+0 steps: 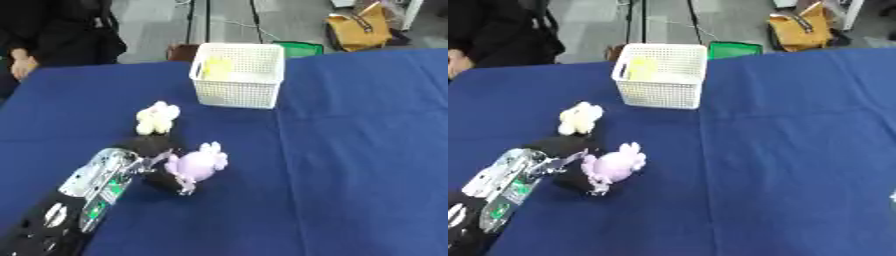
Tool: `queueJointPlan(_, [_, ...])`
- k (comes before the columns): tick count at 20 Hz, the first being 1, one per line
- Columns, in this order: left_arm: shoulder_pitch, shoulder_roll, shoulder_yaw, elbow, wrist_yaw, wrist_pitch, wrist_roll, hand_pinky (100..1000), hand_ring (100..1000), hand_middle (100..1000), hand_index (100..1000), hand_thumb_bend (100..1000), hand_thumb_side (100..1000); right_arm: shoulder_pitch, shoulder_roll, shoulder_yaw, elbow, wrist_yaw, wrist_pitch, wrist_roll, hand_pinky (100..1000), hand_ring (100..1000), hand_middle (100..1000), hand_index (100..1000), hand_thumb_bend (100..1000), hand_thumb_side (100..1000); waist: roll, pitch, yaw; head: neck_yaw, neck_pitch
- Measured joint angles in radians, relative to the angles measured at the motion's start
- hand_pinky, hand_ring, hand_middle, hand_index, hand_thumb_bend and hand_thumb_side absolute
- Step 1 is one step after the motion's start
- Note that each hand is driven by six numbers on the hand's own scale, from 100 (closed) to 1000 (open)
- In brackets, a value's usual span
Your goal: Pick up objects on the table and place them in the box.
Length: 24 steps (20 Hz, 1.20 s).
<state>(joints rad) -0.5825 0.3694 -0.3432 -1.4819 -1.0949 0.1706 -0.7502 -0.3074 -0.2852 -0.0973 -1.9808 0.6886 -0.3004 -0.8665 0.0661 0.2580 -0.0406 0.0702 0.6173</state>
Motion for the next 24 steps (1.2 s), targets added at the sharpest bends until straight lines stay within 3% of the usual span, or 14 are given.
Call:
queueJointPlan(3, [-0.003,-0.003,-0.002,0.012,-0.006,-0.002,0.013,926,955,940,922,532,843,0.0,0.0,0.0,0.0,-0.001,0.0,0.0,743,736,550,772,100,852,0.0,0.001,0.0,0.0,-0.003])
queueJointPlan(4, [-0.005,-0.005,-0.003,0.014,-0.006,-0.001,0.018,917,942,926,877,422,852,0.0,0.0,0.0,0.0,-0.001,0.0,0.0,743,736,549,772,100,850,0.0,0.001,0.0,0.0,-0.003])
queueJointPlan(7, [-0.006,-0.008,-0.004,0.014,-0.01,0.002,0.039,906,923,905,838,361,856,0.0,0.0,0.0,0.0,-0.003,0.0,0.0,743,736,549,772,100,844,0.0,0.001,0.0,0.001,-0.003])
queueJointPlan(8, [-0.006,-0.008,-0.004,0.013,-0.011,0.002,0.045,894,907,885,819,261,858,0.0,0.0,0.0,0.0,-0.004,0.0,0.0,743,736,548,772,100,843,0.0,0.001,0.0,0.001,-0.003])
queueJointPlan(13, [-0.008,-0.007,-0.005,-0.003,-0.011,0.011,0.07,881,892,870,799,191,859,0.001,0.0,0.0,0.0,-0.004,0.003,-0.003,743,736,548,772,100,839,0.0,0.002,0.002,0.0,-0.003])
queueJointPlan(16, [-0.012,-0.006,-0.005,-0.017,-0.011,0.015,0.076,857,867,845,767,100,858,0.001,0.0,0.0,0.0,-0.004,0.004,-0.005,744,737,548,773,100,835,0.0,0.002,0.003,0.0,-0.003])
queueJointPlan(24, [-0.017,0.002,-0.005,-0.051,-0.027,0.027,0.088,818,832,813,725,100,832,0.005,0.0,0.0,0.0,-0.005,0.008,-0.01,746,737,548,773,100,829,-0.001,0.002,0.004,0.0,-0.003])
